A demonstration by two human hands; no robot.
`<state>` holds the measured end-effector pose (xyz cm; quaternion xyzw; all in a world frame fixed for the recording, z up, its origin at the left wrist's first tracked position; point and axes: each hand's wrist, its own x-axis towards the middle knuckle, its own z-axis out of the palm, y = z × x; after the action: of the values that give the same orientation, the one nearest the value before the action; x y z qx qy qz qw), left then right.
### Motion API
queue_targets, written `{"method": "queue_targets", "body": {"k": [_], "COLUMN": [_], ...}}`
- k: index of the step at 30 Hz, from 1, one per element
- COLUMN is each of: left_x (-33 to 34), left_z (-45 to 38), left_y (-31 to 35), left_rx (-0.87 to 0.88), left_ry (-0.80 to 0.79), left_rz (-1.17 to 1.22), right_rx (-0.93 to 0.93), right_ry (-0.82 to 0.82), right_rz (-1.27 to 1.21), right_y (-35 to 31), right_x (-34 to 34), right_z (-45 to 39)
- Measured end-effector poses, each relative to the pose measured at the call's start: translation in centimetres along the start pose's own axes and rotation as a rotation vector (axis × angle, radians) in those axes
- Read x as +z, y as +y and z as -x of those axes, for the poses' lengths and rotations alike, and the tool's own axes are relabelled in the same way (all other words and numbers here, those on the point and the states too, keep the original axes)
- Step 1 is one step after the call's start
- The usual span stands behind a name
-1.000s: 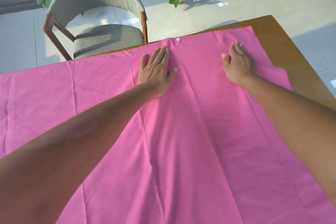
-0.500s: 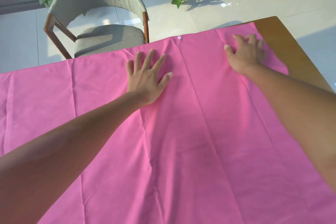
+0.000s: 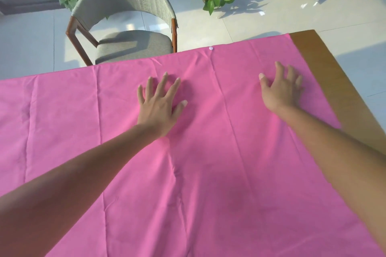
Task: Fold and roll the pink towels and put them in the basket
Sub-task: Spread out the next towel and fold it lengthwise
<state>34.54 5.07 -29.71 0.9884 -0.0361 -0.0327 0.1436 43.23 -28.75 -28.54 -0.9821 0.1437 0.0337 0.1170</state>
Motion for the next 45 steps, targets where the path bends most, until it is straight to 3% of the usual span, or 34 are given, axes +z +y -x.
{"method": "queue_targets", "body": {"k": [3, 7, 18, 24, 27, 31, 34, 39, 45], "left_x": [-0.1, -1.0, -1.4, 0.0, -0.4, 0.2, 2.4, 2.8, 2.0], "left_z": [4.0, 3.9, 6.3, 5.2, 5.8, 11.4, 16.7, 18.0, 25.8], "left_y": [-1.5, -4.8, -1.7, -4.2, -2.7, 2.5, 4.7, 4.8, 6.1], "left_rx": [-0.172, -0.162, -0.236, -0.148, -0.17, -0.07, 0.051, 0.09, 0.102], "left_ry": [-0.039, -0.099, -0.133, -0.139, -0.133, -0.122, -0.155, -0.152, -0.152], "left_rz": [-0.043, -0.131, -0.042, -0.154, -0.131, -0.014, -0.09, -0.135, -0.037], "right_rx": [-0.011, -0.153, -0.055, -0.055, -0.049, -0.074, -0.118, 0.057, 0.125], "right_ry": [0.008, 0.007, -0.177, -0.19, -0.306, -0.176, -0.15, -0.193, -0.164], "right_rz": [0.006, 0.125, 0.12, 0.224, 0.183, 0.051, 0.146, 0.233, 0.106], "right_y": [3.9, 10.4, 10.5, 14.0, 13.8, 14.3, 17.2, 22.7, 18.9], "right_x": [1.6, 1.9, -0.4, 0.1, -0.9, -1.7, -0.6, -1.8, -1.6], "right_z": [8.5, 12.7, 14.2, 16.0, 15.9, 21.0, 27.1, 28.3, 31.8]}}
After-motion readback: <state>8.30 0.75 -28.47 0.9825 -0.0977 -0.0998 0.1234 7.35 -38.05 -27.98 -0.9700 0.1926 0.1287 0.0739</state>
